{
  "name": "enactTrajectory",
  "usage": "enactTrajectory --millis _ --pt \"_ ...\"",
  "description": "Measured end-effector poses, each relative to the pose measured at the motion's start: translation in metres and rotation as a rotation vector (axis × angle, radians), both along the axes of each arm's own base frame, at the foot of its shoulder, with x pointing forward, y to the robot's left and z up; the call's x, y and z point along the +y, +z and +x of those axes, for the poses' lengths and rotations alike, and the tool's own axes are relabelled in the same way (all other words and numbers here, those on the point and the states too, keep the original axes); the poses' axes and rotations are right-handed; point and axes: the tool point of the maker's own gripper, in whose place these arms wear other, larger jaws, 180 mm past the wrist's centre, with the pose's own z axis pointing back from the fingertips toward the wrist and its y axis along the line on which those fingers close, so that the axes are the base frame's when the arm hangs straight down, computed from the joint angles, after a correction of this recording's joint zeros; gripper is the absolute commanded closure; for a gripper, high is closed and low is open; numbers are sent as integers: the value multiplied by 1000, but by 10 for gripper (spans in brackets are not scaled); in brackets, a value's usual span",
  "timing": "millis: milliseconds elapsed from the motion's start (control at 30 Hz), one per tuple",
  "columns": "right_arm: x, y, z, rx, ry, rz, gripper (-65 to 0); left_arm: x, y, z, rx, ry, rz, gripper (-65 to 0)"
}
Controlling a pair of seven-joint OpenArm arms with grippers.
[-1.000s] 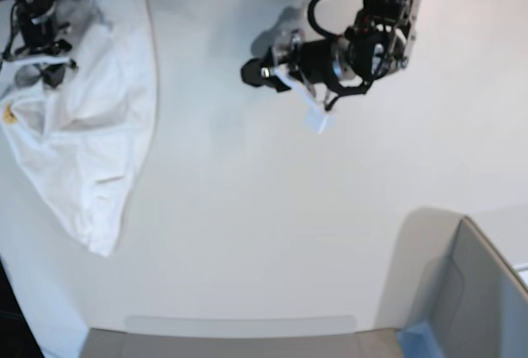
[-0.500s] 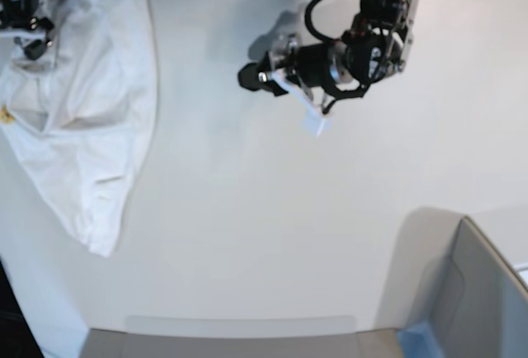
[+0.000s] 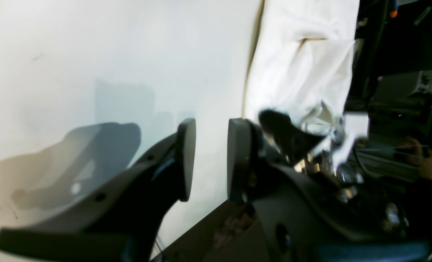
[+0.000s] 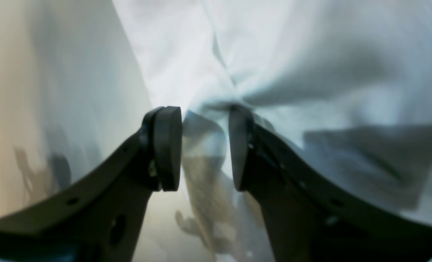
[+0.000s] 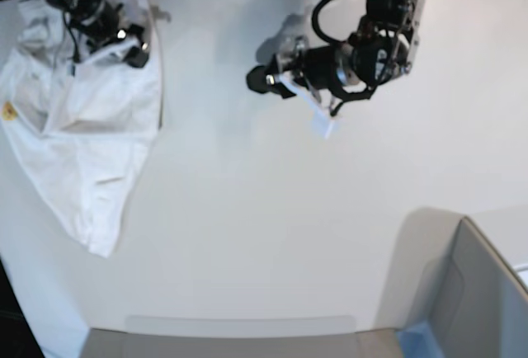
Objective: Layout the t-shirt on the table in an organized manner, then fold the t-shirt properly
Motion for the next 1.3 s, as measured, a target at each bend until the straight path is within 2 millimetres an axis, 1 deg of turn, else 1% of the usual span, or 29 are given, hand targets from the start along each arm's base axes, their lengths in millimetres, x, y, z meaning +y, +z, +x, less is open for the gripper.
enactTrajectory --millis 67,133,200,267,300,400,467,500,567,600,667,700,767,833,900,933,967,1000,1033,1100,1133,1200,1300 --pt "2 -1 15 -29 -13 22 -230 9 0 6 -4 33 8 -167" --pt "6 -2 22 -39 -6 29 -230 18 2 13 -11 66 7 -167" --pt "20 -3 36 -53 24 51 -230 35 0 18 -17 104 31 -167" --pt "44 -3 60 -75 95 80 -230 45 -4 18 -10 135 44 -167" --pt "61 -5 75 -79 146 91 -230 48 -5 17 -2 144 44 -167" --pt "117 -9 115 -78 336 139 -230 49 -2 21 -14 154 38 -167" --pt "144 -10 147 -64 430 130 -230 48 1 23 -23 151 31 -167" --pt "156 -10 164 -72 460 112 -230 49 1 23 -21 151 32 -167" --pt "174 -2 202 -129 498 37 -230 49 -2 20 -12 151 36 -167" --pt "183 2 215 -144 526 -9 -230 49 -3 19 -8 151 39 -167" --pt "196 14 226 -156 587 -87 -230 49 -1 20 -13 151 35 -167" --pt "205 22 226 -173 616 -85 -230 49 -1 21 -14 152 36 -167" --pt "219 49 228 -250 652 -79 -230 49 -3 18 -7 153 37 -167" --pt "230 86 229 -373 669 -57 -230 49 -7 12 12 150 38 -167" --pt "232 113 220 -479 667 -53 -230 49 -10 8 26 149 39 -167" --pt "230 116 204 -488 690 -44 -230 49 -9 9 21 152 40 -167" --pt "223 111 188 -457 693 -51 -230 50 -8 11 16 152 40 -167" --pt "211 98 170 -388 675 -74 -230 50 -8 11 13 157 39 -167" --pt "199 80 148 -313 662 -84 -230 51 -9 11 15 158 42 -167" --pt "176 61 120 -206 613 -95 -230 48 -10 7 26 151 33 -167" --pt "167 60 110 -200 580 -86 -230 46 -11 4 34 148 32 -167" --pt "150 70 103 -220 491 -68 -230 44 -11 4 34 147 27 -167" --pt "112 85 97 -259 361 -77 -230 42 -3 15 4 147 19 -167"
